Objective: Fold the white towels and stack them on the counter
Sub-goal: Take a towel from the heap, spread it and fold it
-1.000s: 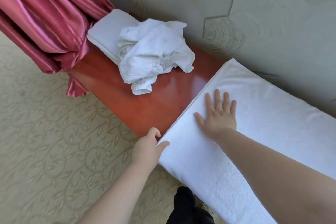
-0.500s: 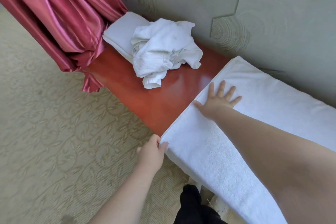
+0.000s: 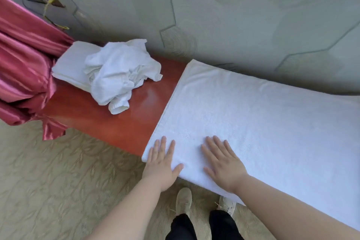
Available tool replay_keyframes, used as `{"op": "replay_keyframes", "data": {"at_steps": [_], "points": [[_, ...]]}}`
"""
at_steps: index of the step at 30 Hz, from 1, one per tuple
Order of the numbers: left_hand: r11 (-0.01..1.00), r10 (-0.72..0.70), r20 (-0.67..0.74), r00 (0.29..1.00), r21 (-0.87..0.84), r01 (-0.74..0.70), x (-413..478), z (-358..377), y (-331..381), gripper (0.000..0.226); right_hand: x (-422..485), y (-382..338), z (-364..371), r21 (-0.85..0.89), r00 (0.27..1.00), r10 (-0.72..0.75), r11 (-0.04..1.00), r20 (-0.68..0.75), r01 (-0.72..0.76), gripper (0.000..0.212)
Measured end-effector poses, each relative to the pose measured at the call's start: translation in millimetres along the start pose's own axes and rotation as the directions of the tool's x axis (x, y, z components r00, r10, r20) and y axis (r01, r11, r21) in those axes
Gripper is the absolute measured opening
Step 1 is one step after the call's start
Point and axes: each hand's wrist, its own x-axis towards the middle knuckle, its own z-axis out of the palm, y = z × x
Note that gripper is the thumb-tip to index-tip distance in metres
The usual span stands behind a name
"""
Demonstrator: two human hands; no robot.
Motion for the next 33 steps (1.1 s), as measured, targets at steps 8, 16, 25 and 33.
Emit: {"op": "replay_keyframes", "data": {"at_steps": [8,16,25,33], "points": [[0.980,0.140,-0.009,0.990,0.144,-0.138,7.6,-11.4,41.6,0.092,-132.7,70.2,13.2,0.116,0.751,0.656,0.743,0.068,-0.659,0.079],[0.709,0.664,0.066,0.745,0.261,-0.655,24.6,9.3,240.0,0.075,-161.8,31.6,26.3,0.267,0.641,0.767,0.612,0.032,-0.745,0.070],[0.973,0.205,-0.169,0.964,0.144,-0.181,25.3,42.5,331.1,0.083,-261.4,71.4,56.7,0.364,0.468,0.883,0.426,0.030,-0.828,0.072],[0.970,0.205,-0.230,0.951,0.175,-0.167,28.9,55.6,334.9,0.084,-247.5,149.3,39.7,0.408,0.345,0.938,0.326,-0.028,-0.853,0.075]]}}
